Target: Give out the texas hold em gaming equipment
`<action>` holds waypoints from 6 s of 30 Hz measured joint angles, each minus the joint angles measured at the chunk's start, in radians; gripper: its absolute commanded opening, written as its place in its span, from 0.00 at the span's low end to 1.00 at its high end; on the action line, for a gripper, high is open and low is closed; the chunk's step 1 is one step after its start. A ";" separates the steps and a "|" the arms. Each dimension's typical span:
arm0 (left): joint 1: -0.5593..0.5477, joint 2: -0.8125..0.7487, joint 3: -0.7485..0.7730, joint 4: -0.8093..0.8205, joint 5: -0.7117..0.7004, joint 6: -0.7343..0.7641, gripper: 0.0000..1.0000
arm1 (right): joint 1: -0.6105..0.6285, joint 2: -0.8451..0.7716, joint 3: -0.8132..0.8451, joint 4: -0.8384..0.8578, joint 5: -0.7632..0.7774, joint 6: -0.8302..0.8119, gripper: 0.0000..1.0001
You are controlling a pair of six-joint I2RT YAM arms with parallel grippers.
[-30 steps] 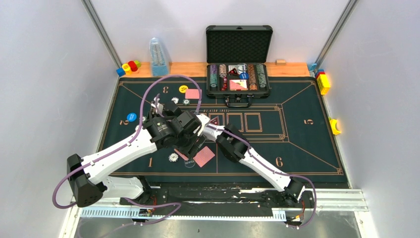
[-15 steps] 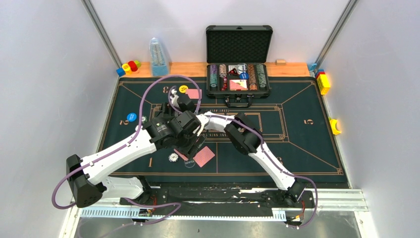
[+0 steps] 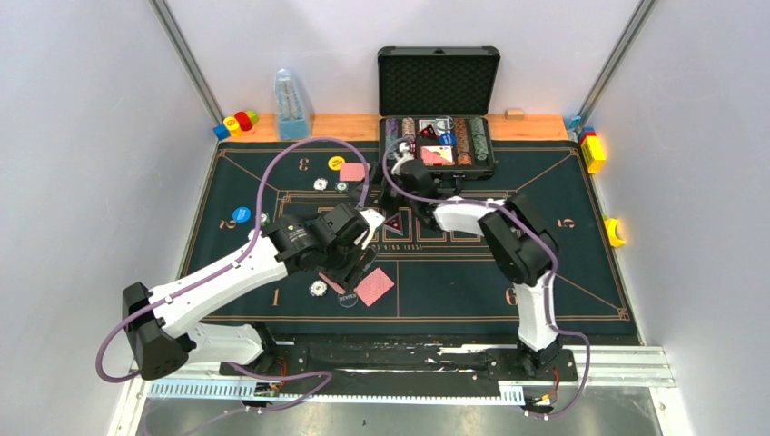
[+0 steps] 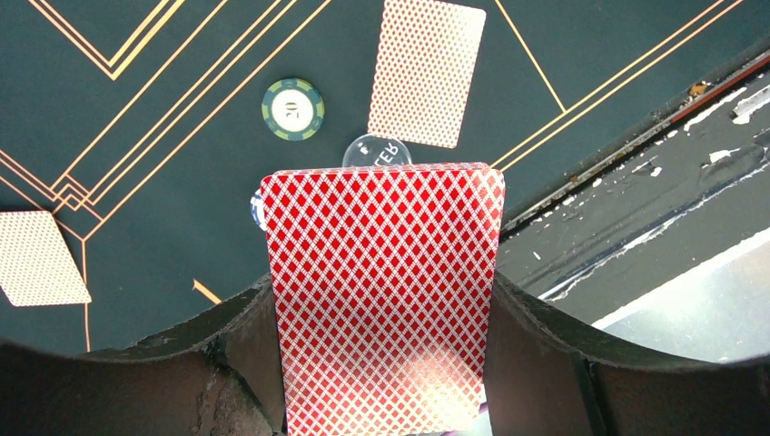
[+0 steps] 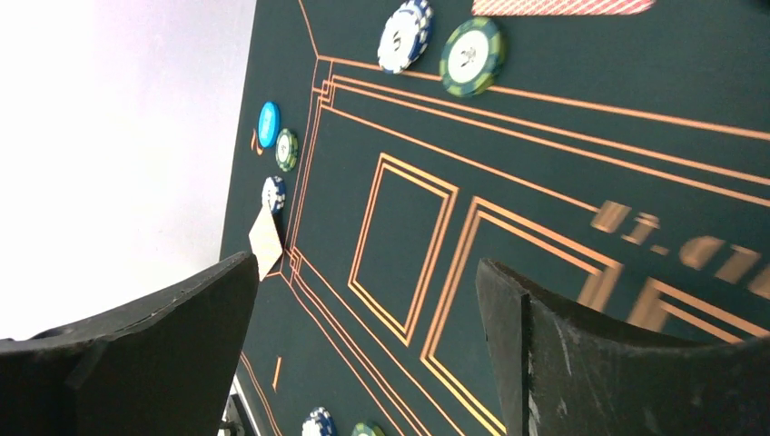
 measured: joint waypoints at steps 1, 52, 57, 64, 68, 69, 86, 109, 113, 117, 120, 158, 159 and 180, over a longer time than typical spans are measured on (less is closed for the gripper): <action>0.000 0.001 0.000 0.000 0.000 0.000 0.00 | -0.015 -0.030 -0.031 0.007 0.006 -0.003 0.92; 0.000 -0.006 -0.021 0.069 0.031 0.024 0.00 | 0.087 -0.364 -0.494 0.293 -0.650 0.123 0.75; 0.000 -0.006 -0.029 0.068 0.029 0.024 0.00 | 0.087 -0.402 -0.486 0.191 -0.615 0.071 0.73; 0.000 -0.012 -0.029 0.069 0.029 0.024 0.00 | 0.079 -0.491 -0.483 0.034 -0.529 -0.016 0.73; 0.000 -0.016 -0.029 0.069 0.029 0.024 0.00 | 0.069 -0.525 -0.483 -0.023 -0.496 -0.044 0.71; 0.000 -0.017 -0.029 0.069 0.029 0.024 0.00 | 0.067 -0.533 -0.483 -0.035 -0.490 -0.050 0.69; 0.000 -0.021 -0.033 0.076 0.032 0.024 0.00 | 0.062 -0.638 -0.472 -0.168 -0.439 -0.120 0.41; 0.000 -0.021 -0.033 0.076 0.031 0.024 0.00 | -0.032 -0.888 -0.527 -0.278 -0.303 -0.151 0.00; 0.000 -0.021 -0.033 0.076 0.027 0.024 0.00 | -0.115 -1.010 -0.597 -0.269 -0.330 -0.130 0.00; 0.000 -0.021 -0.033 0.076 0.021 0.024 0.00 | -0.162 -1.139 -0.694 -0.268 -0.351 -0.098 0.00; 0.000 -0.021 -0.033 0.076 0.020 0.024 0.00 | -0.187 -1.230 -0.762 -0.270 -0.359 -0.071 0.00; 0.000 -0.069 -0.033 0.076 -0.007 0.023 0.00 | -0.124 0.185 0.192 0.174 0.025 0.181 0.00; 0.000 -0.069 -0.033 0.076 -0.008 0.023 0.00 | -0.124 0.206 0.217 0.153 0.040 0.180 0.00; 0.000 -0.072 -0.034 0.075 -0.011 0.023 0.00 | -0.116 0.091 0.221 -0.131 0.162 0.015 0.92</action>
